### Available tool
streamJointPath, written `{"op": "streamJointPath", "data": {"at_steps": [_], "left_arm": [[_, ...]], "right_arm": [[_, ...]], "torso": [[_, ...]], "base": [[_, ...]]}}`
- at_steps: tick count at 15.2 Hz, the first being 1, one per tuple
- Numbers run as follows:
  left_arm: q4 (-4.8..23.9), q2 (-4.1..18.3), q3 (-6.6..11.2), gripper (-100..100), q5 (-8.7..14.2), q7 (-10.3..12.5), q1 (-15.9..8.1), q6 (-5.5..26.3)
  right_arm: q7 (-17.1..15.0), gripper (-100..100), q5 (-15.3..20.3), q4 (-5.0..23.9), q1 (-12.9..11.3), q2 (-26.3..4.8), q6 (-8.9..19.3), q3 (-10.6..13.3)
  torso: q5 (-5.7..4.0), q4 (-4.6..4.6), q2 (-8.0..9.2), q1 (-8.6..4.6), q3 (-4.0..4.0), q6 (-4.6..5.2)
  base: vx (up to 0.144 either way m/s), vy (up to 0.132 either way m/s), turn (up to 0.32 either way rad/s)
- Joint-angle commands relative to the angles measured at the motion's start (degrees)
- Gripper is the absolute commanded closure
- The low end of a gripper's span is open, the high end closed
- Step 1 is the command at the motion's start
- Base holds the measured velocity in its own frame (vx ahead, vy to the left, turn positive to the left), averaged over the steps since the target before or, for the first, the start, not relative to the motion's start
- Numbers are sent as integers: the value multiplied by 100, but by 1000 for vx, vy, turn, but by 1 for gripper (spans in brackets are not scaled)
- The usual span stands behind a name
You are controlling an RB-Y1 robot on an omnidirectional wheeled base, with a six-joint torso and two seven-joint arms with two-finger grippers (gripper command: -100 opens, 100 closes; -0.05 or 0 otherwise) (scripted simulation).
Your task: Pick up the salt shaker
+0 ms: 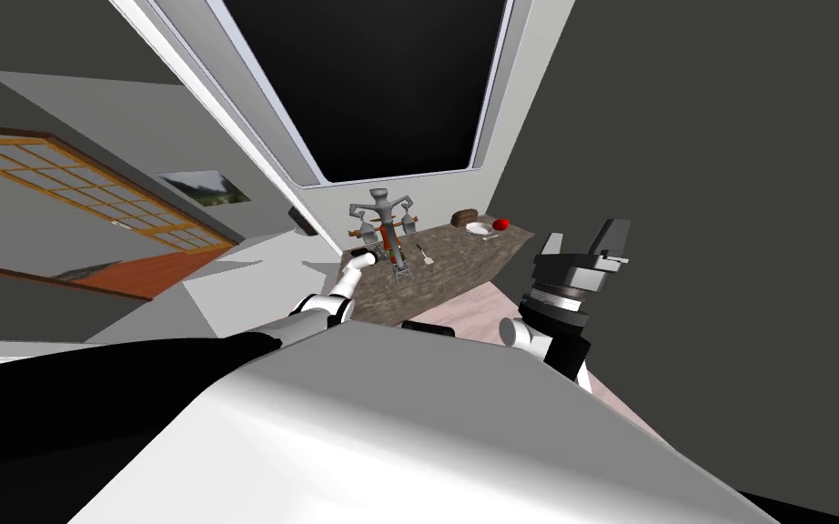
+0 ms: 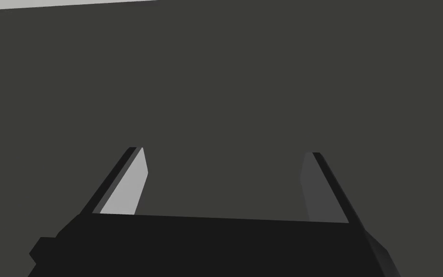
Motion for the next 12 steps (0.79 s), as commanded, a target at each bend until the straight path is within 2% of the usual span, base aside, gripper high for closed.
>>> {"op": "streamJointPath", "data": {"at_steps": [1, 2, 3, 4, 5, 6, 7, 9, 10, 12], "left_arm": [[179, 21, -4, -100, 88, -7, -80, 62], [398, 65, 15, -100, 227, 18, -253, 231], [412, 65, 15, -100, 227, 18, -253, 231], [621, 105, 32, -100, 357, 42, -415, 388], [630, 105, 32, -100, 357, 42, -415, 388], [822, 142, 49, -100, 477, 64, -565, 534], [831, 142, 49, -100, 477, 64, -565, 534], [1150, 204, 77, -100, 685, 102, -823, 786], [1178, 204, 77, -100, 685, 102, -823, 786], [1444, 250, 99, -100, 844, 131, -1021, 978]], "right_arm": [[0, 0, 0, 0, 0, 0, 0, 0], [0, 0, 0, 0, 0, 0, 0, 0], [0, 0, 0, 0, 0, 0, 0, 0], [0, 0, 0, 0, 0, 0, 0, 0], [0, 0, 0, 0, 0, 0, 0, 0], [0, 0, 0, 0, 0, 0, 0, 0], [0, 0, 0, 0, 0, 0, 0, 0], [0, 0, 0, 0, 0, 0, 0, 0], [0, 0, 0, 0, 0, 0, 0, 0], [0, 0, 0, 0, 0, 0, 0, 0]], "torso": [[0, 0, 0, 0, 0, 0], [0, -1, -2, -3, -1, -2], [-1, 0, -2, -6, -1, 1], [-2, 0, -1, -8, -1, 1], [-2, 0, -2, -7, -1, 2], [-2, 0, -2, -7, -1, 0], [-2, 0, -1, -5, -1, 1], [-1, 0, -1, -5, 0, 1], [-2, 3, -1, -6, 1, 7], [-3, 3, -3, -11, 0, 8]], "base": [[-7, 30, -37], [-12, 25, -109], [-15, 28, -133], [-12, 31, -152], [-12, 35, -119], [-15, 38, -128], [-15, 36, -100], [-18, 39, -149], [-16, 40, -124], [-11, 38, -119]]}}
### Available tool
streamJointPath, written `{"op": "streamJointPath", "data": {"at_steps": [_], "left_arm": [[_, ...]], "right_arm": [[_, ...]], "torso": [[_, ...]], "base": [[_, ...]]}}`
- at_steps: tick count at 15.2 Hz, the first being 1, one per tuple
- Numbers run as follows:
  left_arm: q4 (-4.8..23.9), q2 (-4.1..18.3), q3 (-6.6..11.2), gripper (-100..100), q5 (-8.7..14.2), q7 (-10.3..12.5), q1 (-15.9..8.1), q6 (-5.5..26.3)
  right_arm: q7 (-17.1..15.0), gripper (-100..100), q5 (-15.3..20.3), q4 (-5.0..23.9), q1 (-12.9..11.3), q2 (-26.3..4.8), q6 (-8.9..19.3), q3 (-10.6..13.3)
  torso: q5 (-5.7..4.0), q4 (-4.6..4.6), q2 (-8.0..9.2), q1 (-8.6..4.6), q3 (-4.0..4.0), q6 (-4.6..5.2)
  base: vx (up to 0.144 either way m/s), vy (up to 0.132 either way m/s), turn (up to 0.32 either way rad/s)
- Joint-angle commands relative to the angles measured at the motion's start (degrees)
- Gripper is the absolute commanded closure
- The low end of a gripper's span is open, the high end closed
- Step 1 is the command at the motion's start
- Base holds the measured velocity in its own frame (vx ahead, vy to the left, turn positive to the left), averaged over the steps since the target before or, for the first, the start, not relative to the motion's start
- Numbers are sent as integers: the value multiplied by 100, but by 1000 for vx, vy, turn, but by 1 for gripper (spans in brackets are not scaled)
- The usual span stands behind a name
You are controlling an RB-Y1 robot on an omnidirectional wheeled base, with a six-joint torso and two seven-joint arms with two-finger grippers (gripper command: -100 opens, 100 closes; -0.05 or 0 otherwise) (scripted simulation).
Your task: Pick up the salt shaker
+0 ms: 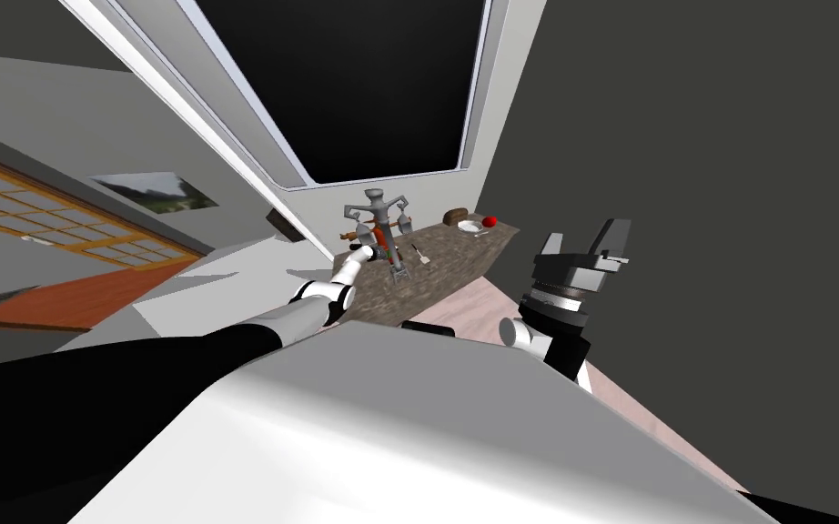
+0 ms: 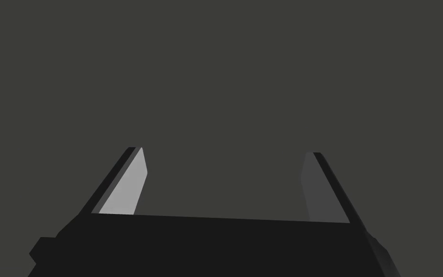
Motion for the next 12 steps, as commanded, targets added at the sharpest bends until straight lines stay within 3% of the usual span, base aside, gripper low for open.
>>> {"op": "streamJointPath", "data": {"at_steps": [1, 3, 4, 6, 8, 10, 11, 12], "left_arm": [[250, 43, 20, -100, 151, 20, -183, 186], [375, 64, 30, -100, 226, 34, -276, 276], [272, 49, 22, -100, 167, 36, -202, 213], [-60, 222, 206, -100, 50, 378, 151, 221], [-91, 222, 206, -100, 50, 408, 237, 221], [-468, 394, 389, -100, -77, 745, 639, 208], [-468, 394, 389, -100, -77, 775, 688, 208], [-657, 479, 480, -100, -140, 958, 902, 202]], "right_arm": [[0, 0, 0, 0, 0, 0, 0, 0], [0, 0, 0, 0, 0, 0, 0, 0], [0, 0, 0, 0, 0, 0, 0, 0], [0, 0, 0, 0, 0, 0, 0, 1], [0, 0, 0, 0, -1, 0, 0, 0], [0, 0, 0, 0, -1, 0, 0, 0], [0, 0, 0, 0, -2, 0, 0, 1], [0, 0, 0, 0, -1, 0, 0, 0]], "torso": [[0, 0, 0, 0, 0, 0], [-1, 1, 2, -2, 2, 0], [-1, 1, 3, -5, 2, -1], [-1, 0, 2, -10, 1, 2], [0, 1, 5, -5, 3, 6], [0, 1, 6, -7, 4, 4], [0, 1, 8, -9, 4, 10], [0, 2, 9, -7, 5, 3]], "base": [[-15, 39, -137], [-17, 32, -99], [-7, 17, -38], [-13, 22, -326], [-21, 37, -257], [-27, 23, -365], [-33, 33, -314], [-32, 27, -305]]}}
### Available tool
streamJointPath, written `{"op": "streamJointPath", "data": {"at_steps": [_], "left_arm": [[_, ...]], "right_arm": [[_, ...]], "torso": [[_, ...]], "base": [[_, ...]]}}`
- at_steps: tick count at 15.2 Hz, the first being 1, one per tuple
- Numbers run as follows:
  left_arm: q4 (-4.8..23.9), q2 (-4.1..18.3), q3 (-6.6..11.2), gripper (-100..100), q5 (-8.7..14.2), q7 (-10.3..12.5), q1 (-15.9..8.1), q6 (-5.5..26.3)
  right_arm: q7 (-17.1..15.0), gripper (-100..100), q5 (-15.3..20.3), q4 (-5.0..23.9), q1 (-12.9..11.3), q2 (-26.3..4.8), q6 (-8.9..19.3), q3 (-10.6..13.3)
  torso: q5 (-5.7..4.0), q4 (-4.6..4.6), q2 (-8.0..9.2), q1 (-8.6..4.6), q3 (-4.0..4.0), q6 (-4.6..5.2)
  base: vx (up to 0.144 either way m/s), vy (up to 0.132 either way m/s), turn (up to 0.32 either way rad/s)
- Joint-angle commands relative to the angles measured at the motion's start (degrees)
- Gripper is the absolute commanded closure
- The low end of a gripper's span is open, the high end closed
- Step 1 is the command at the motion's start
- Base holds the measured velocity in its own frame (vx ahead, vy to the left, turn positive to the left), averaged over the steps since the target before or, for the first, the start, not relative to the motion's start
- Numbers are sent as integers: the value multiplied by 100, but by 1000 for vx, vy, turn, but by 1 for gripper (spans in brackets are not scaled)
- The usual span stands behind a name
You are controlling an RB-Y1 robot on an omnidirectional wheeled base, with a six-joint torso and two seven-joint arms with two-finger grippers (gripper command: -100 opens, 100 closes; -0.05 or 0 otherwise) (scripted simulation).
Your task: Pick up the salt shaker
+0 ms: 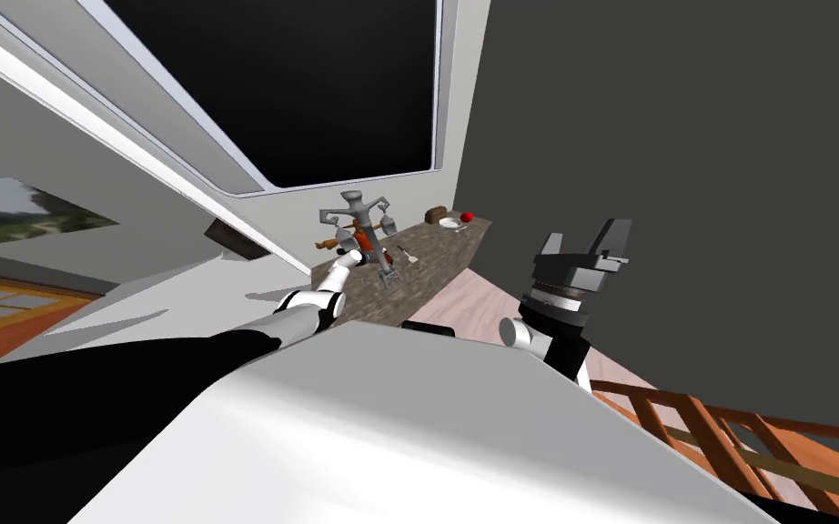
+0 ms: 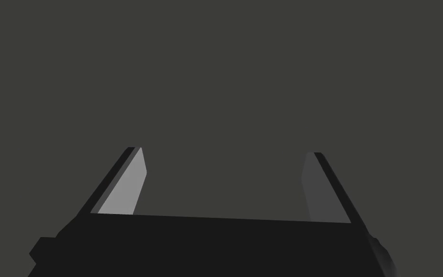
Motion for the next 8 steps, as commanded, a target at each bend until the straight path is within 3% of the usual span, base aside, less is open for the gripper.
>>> {"op": "streamJointPath", "data": {"at_steps": [1, 3, 5, 8], "left_arm": [[-144, 65, 75, -100, -67, 185, 186, -12], [-521, 236, 258, -100, -194, 551, 571, -25], [-521, 236, 258, -100, -194, 551, 637, -25], [-898, 407, 441, -100, -320, 918, 1081, -38]], "right_arm": [[0, 0, 0, 0, 0, 0, 0, 0], [0, 0, 0, 0, 0, 0, 0, 0], [0, 0, 0, 0, 0, 0, 0, 0], [0, 0, 0, 0, 1, 0, 0, 0]], "torso": [[0, 0, 0, 0, 0, 0], [0, 0, -1, -1, 0, 1], [1, -1, 0, 2, 0, 0], [0, -1, -5, -2, -3, -2]], "base": [[-29, 26, -243], [-33, 29, -362], [-31, 29, -229], [-21, 16, -231]]}}
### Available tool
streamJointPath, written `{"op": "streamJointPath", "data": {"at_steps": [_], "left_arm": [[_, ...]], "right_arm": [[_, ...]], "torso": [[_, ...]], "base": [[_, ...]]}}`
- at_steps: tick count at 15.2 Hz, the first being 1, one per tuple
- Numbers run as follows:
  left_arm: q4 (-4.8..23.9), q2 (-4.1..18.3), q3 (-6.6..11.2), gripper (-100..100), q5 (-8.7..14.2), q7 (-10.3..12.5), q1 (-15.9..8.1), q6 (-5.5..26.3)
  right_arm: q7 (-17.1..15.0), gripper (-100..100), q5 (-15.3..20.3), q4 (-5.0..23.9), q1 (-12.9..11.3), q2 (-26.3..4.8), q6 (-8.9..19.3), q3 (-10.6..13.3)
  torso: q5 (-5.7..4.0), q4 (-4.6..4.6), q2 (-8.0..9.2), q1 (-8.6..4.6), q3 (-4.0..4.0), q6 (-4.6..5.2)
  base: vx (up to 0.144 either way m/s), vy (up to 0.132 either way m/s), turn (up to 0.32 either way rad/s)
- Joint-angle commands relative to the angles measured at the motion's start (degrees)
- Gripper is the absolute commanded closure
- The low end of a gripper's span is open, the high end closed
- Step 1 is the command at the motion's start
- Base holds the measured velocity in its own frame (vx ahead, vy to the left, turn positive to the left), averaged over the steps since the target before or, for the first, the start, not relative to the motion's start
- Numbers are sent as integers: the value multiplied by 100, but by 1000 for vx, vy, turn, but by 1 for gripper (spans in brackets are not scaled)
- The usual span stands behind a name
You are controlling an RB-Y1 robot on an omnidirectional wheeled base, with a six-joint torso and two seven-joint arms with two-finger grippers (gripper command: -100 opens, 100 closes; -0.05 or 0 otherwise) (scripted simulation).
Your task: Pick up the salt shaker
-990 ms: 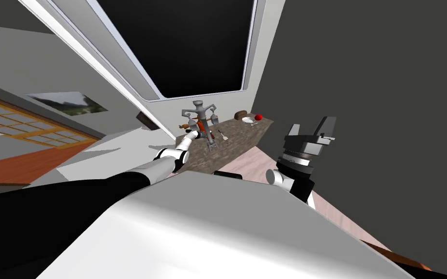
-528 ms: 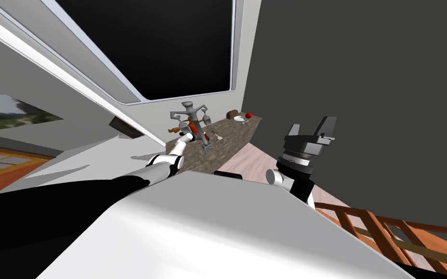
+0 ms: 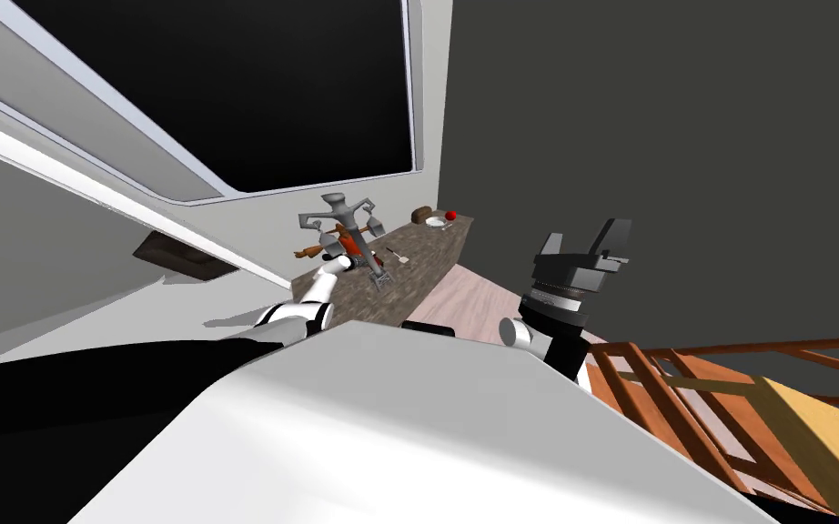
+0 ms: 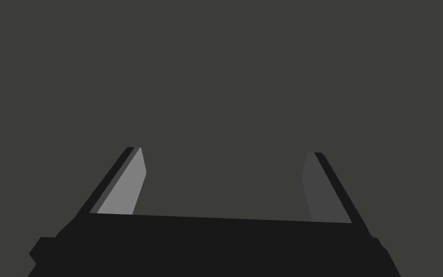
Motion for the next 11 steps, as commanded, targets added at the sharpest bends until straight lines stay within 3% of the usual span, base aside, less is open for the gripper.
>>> {"op": "streamJointPath", "data": {"at_steps": [1, 2, 4, 5, 9, 11], "left_arm": [[-168, 50, 69, -100, -79, 185, 194, -11], [-356, 136, 160, -100, -143, 369, 394, -18], [-288, 101, 127, -100, -106, 274, 339, -20], [-314, 107, 136, 100, -115, 308, 362, -20], [-314, 91, 129, 100, -102, 315, 358, -3], [-13, -35, -22, 100, -16, 14, 15, -5]], "right_arm": [[0, 0, 0, 0, 0, 0, 0, 0], [0, 0, 0, 0, 1, 0, 0, 0], [0, 0, 0, 0, 0, 0, 0, 0], [0, 0, 0, 0, 1, 0, 0, -1], [0, 0, 0, 0, 2, 0, 0, -1], [0, 0, 0, -1, 3, 0, 0, -1]], "torso": [[0, 0, 0, 0, 0, 0], [1, 0, 0, 0, 0, -2], [1, 0, 0, 1, 0, -2], [1, -1, -3, 0, -2, -5], [-13, -2, -12, -16, -6, -16], [-20, -5, -19, -19, -11, -38]], "base": [[-27, 20, -242], [-28, 18, -347], [-21, 18, -166], [-6, 6, -3], [-2, 0, -6], [28, -13, 367]]}}
